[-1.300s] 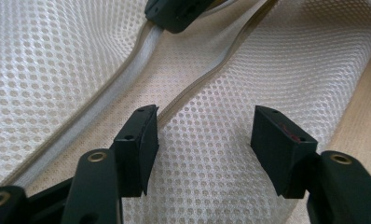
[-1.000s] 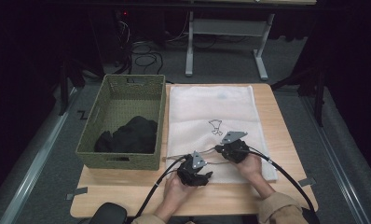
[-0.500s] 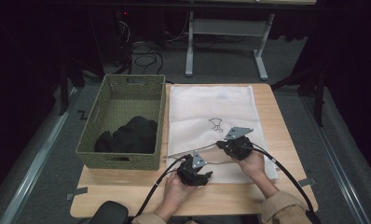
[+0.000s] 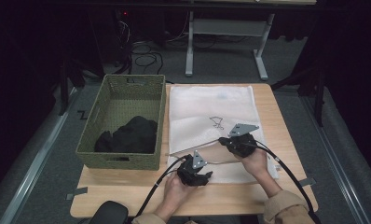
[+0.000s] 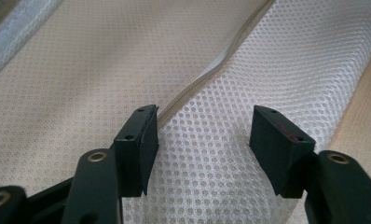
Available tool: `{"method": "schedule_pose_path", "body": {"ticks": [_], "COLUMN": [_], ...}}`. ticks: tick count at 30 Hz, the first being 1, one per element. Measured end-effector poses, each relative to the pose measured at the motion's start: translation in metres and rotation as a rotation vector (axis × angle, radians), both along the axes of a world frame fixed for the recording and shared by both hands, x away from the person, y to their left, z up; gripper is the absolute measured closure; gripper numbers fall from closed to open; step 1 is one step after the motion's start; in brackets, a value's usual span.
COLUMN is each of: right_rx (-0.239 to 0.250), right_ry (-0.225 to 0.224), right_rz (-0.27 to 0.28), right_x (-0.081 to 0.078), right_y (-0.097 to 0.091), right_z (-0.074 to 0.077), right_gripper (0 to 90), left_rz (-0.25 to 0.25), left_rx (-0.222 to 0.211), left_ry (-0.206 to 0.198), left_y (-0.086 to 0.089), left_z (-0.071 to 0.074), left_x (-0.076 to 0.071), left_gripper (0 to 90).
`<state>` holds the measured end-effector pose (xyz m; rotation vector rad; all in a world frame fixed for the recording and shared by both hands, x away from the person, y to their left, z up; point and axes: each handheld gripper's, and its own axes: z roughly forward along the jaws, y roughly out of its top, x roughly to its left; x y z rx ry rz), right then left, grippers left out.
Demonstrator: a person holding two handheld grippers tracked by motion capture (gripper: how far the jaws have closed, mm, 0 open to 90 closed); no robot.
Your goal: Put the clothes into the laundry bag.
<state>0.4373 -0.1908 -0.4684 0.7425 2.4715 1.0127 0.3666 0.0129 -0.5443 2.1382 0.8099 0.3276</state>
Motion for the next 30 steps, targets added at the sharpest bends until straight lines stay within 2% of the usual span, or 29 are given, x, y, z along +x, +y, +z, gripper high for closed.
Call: {"method": "schedule_pose_path", "body": {"ticks": [11,23,30], "right_rx": [0.02,0.008,0.02], "right_ry": [-0.014,-0.024,-0.032], "right_rz": [-0.008,-0.004,-0.007], "right_x": [0.002,0.001,0.002], "right_y": [-0.001,0.0,-0.003], "right_z": [0.007,0.016,0.024], "right_gripper": [89.2,89.2,89.2], "left_rz": [0.004,0.007,0.009], "left_rx": [-0.002,0.0,0.0], "left_ry": [0.001,0.001,0.0], "left_y": [0.0,0.0,0.0], "left_z": [0.0,0.0,0.0], "left_x": [0.0,0.0,0.0], "left_gripper": [42.2,42.2,42.2]}}
